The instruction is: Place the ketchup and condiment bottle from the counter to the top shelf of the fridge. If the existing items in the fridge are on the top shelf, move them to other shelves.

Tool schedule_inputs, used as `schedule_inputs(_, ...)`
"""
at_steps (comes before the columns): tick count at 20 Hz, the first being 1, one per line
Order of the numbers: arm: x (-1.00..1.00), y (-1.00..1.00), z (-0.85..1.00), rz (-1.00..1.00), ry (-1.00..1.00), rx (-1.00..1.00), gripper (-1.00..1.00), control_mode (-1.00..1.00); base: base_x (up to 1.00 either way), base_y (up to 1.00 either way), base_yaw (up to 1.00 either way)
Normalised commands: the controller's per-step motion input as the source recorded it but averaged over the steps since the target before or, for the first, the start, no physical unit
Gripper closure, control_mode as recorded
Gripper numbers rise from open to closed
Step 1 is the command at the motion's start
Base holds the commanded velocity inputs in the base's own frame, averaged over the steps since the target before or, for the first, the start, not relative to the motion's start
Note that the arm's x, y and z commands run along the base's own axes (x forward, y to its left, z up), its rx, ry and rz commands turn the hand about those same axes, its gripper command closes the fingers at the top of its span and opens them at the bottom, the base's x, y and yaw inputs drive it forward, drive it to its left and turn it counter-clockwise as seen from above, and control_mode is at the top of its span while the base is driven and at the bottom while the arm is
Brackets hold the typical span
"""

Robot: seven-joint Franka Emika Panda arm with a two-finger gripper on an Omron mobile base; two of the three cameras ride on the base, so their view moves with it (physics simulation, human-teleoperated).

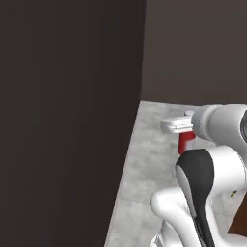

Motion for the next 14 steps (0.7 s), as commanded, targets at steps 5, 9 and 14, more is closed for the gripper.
schedule_inputs(5, 0.00, 0.00, 0.00, 0.00, 0.00, 0.00, 1.00, 1.00, 0.86, -0.22, -0.55)
schedule_inputs(9, 0.00, 0.00, 0.00, 0.00, 0.00, 0.00, 1.00, 1.00, 1.00, -0.33, -0.44)
schedule_inputs(14, 0.00, 0.00, 0.00, 0.00, 0.00, 0.00, 1.00, 1.00, 1.00, -0.51, -0.32)
